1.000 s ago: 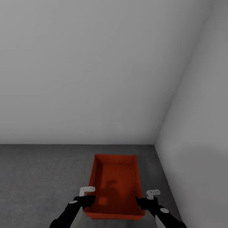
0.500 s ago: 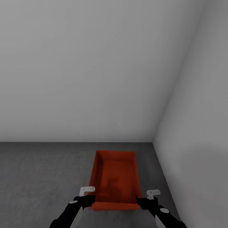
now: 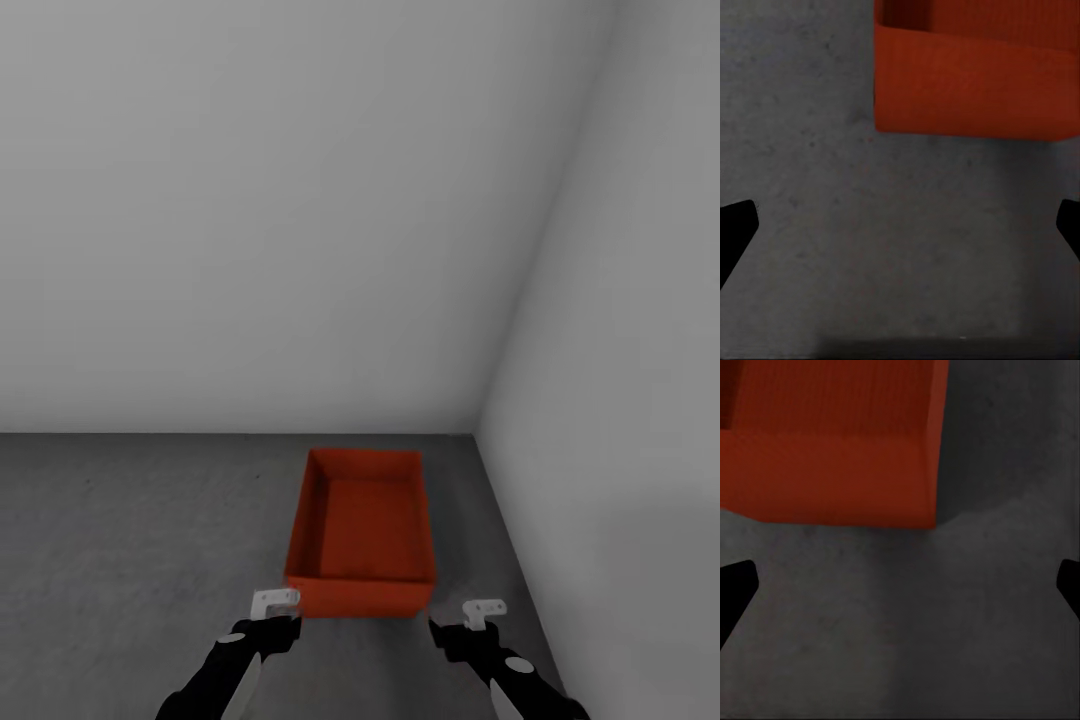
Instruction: Move the two storage containers from the living room to the garage. In the garage, place one container on the floor and stack the other container on top of it (either order is fine).
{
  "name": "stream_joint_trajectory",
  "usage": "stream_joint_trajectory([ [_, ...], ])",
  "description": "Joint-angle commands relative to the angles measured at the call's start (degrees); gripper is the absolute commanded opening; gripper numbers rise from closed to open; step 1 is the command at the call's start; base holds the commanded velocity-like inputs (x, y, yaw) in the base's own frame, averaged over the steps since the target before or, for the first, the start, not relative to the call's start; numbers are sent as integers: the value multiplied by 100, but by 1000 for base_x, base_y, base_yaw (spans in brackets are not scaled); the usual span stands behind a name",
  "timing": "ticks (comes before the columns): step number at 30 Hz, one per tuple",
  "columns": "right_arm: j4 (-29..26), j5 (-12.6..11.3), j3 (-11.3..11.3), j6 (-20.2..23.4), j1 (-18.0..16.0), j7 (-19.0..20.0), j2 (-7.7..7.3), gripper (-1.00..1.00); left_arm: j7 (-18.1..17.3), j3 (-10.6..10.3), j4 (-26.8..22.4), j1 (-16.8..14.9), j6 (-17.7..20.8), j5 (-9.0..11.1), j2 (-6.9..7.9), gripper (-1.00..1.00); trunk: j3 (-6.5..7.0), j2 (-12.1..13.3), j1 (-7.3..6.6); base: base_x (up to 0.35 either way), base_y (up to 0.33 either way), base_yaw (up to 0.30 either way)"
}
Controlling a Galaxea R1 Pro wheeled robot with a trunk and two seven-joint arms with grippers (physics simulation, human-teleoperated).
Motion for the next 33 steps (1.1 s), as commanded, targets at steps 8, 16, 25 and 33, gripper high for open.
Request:
stream_joint_trajectory([
  [8,5,1,-6,-19,-3,11,-5,100,22,0,-9,0,32,-10,-10,100,140,320,-180,-331,0,0],
  [16,121,100,-6,-19,-3,-43,-75,100,22,39,766,0,-224,-25,463,100,283,640,-356,-79,0,0],
  [25,1084,250,-9,-34,-3,-99,-334,100,-17,52,3082,0,-2360,41,1227,100,445,1001,-554,-3,0,0],
  [33,1718,520,-6,-150,79,-112,-491,100,-55,52,3920,58,-3289,40,1441,100,589,1322,-729,0,0,0],
])
